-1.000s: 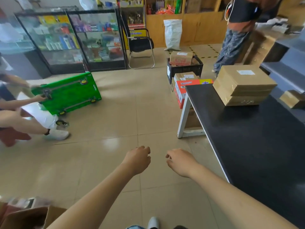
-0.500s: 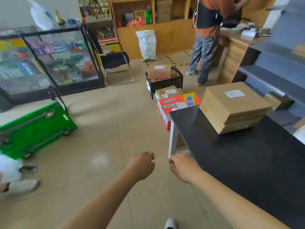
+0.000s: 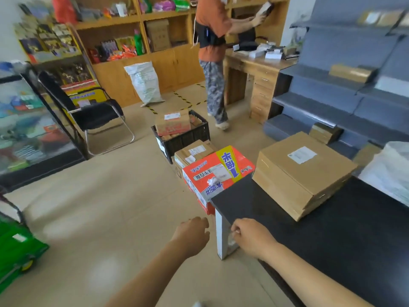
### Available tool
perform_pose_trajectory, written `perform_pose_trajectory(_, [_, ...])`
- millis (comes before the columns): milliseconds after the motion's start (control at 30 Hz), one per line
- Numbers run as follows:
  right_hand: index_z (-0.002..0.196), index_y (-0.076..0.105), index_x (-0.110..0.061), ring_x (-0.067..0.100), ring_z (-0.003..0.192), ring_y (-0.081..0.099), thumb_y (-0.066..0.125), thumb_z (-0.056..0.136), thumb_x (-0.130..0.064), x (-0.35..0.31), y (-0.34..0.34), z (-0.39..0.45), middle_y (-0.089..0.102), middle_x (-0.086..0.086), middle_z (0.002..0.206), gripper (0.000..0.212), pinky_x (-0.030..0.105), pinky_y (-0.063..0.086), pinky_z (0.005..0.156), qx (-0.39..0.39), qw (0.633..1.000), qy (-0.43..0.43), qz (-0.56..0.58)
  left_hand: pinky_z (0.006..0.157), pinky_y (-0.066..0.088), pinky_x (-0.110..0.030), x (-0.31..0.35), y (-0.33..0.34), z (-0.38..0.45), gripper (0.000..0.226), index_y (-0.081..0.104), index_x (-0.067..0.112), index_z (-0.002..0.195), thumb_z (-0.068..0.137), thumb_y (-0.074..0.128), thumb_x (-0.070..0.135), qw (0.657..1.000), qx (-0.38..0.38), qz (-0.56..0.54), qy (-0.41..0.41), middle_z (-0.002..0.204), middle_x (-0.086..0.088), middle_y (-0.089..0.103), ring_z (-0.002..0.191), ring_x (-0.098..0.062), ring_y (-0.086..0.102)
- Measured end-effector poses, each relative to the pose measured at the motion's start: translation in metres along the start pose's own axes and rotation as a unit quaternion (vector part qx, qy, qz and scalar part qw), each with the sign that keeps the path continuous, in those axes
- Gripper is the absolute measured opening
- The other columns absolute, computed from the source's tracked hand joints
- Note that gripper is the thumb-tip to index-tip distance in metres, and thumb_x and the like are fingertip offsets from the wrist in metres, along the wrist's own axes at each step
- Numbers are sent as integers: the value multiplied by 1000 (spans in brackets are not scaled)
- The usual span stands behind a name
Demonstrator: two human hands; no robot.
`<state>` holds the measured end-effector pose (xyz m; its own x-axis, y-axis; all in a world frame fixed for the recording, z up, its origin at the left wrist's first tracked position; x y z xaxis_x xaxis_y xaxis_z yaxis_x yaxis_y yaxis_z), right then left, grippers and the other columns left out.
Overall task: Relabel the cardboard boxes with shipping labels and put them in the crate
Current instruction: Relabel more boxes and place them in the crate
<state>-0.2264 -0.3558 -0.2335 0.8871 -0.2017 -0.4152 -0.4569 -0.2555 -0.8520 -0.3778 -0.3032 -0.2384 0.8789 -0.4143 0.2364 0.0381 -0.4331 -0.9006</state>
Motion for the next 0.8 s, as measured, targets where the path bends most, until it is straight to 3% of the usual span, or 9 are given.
perform_pose_trajectory(167, [116, 59, -16, 21, 111, 56, 39, 98, -25, 9, -44, 48, 60, 3, 119, 28, 32, 46, 93, 61, 996, 59, -6, 86, 49, -27, 11, -63, 91, 31, 53, 22, 124, 98, 45, 35, 996, 22, 10, 90, 122, 3, 61, 104, -18, 62])
perform_pose_trajectory(233, [117, 59, -17, 20, 109, 57, 40, 98, -26, 17, -57, 57, 62, 2, 118, 29, 32, 47, 92, 90, 992, 87, 2, 90, 51, -31, 25, -81, 120, 32, 54, 20, 124, 98, 44, 35, 990, 20, 55, 130, 122, 1, 61, 107, -21, 62])
perform_pose_trajectory(500, [106, 62, -14, 24, 100, 58, 40, 97, -23, 101, -94, 60, 63, 2, 106, 25, 30, 45, 77, 160, 960, 221, 57, 91, 46, -35, 144, -87, 207, 29, 54, 18, 120, 96, 42, 28, 954, -9, 88, 288, 121, -4, 59, 108, -26, 58])
perform_pose_trajectory(567, [101, 58, -16, 25, 93, 60, 39, 97, -22, 127, -109, 57, 61, 1, 98, 20, 29, 41, 70, 181, 950, 246, 68, 90, 45, -33, 173, -84, 223, 30, 53, 20, 122, 97, 41, 30, 942, -11, 100, 320, 121, -3, 58, 109, -23, 57])
perform_pose_trajectory(700, [111, 58, -23, 19, 91, 61, 41, 97, -28, 172, -141, 49, 64, -4, 105, 23, 31, 48, 77, 252, 916, 292, 107, 84, 43, -30, 222, -93, 252, 25, 57, 20, 115, 96, 42, 27, 933, 0, 95, 346, 114, -1, 60, 103, -22, 58])
perform_pose_trajectory(800, [107, 61, -23, 16, 89, 59, 43, 96, -26, 202, -162, 43, 64, -5, 103, 21, 31, 50, 76, 317, 878, 341, 112, 84, 46, -33, 245, -104, 276, 24, 60, 16, 110, 95, 43, 24, 934, 21, 74, 350, 110, -5, 61, 100, -25, 58])
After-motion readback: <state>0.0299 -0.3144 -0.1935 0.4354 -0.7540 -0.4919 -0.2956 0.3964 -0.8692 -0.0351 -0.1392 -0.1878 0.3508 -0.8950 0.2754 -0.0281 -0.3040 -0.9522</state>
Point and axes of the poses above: each hand's wrist, its own z-axis towards the middle knuckle, its own y-axis out of the palm, x = y × z, the point moved 7 cm from there along z, towards the middle knuckle
